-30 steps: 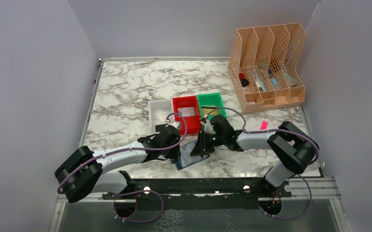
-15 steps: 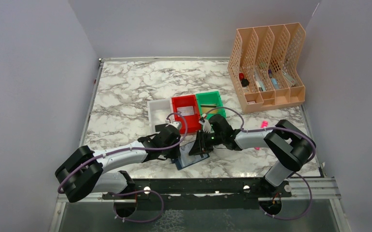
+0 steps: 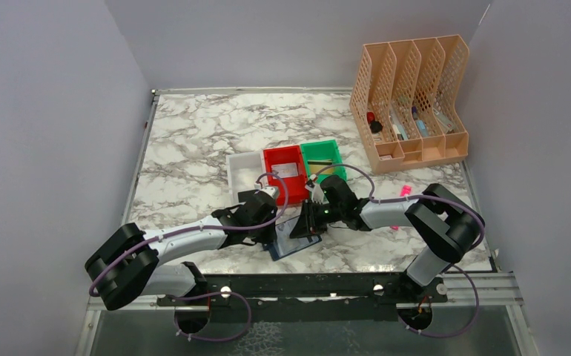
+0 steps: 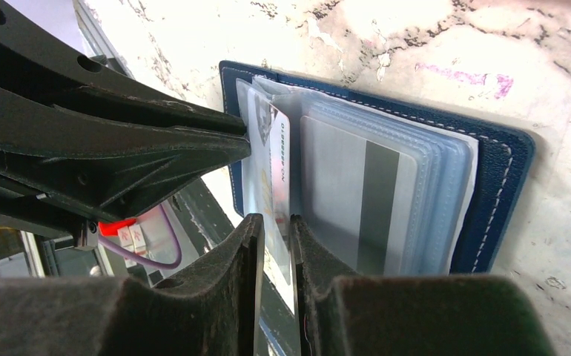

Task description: Take the credit cards out of the card holder

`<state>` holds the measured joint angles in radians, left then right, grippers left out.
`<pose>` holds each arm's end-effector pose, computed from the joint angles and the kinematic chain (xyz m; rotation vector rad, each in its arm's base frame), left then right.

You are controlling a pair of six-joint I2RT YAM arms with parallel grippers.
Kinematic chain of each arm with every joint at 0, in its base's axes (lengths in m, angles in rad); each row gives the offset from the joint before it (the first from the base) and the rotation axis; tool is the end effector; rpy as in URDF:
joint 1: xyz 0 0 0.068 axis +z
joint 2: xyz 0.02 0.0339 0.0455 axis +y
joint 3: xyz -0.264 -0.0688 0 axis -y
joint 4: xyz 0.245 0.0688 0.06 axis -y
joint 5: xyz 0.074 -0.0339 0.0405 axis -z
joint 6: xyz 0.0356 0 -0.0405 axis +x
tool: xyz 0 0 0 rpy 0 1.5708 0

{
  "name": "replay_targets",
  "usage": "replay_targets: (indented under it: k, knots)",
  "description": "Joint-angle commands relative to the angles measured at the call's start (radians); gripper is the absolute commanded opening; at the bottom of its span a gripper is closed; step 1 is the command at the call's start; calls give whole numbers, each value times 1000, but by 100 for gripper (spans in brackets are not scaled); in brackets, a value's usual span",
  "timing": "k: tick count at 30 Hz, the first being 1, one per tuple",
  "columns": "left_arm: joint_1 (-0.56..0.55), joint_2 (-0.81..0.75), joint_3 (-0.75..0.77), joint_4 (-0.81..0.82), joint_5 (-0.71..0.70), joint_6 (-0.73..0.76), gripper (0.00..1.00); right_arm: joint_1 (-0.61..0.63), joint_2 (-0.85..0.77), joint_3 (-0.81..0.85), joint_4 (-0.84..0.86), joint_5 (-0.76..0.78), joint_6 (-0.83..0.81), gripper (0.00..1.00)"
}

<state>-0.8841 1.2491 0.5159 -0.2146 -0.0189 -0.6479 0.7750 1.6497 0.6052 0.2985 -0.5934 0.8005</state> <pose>0.1417 -0.1718 0.1556 0.3011 2.6053 -0.5676 0.1945 0.2184 0.1247 -0.3170 2.6239 1.3773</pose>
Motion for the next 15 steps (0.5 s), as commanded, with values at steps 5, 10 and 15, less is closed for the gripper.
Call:
replay_targets:
  k: [5,10,15]
  knots:
    - [-5,33,-15,-5,7,22,16,17,10,39,17,-4,-17,22]
    - [-7,29,-17,4,9,20,16,27,11,48,-6,15,-19,14]
    - [-7,18,-17,4,4,16,16,29,-9,45,-30,37,-36,1]
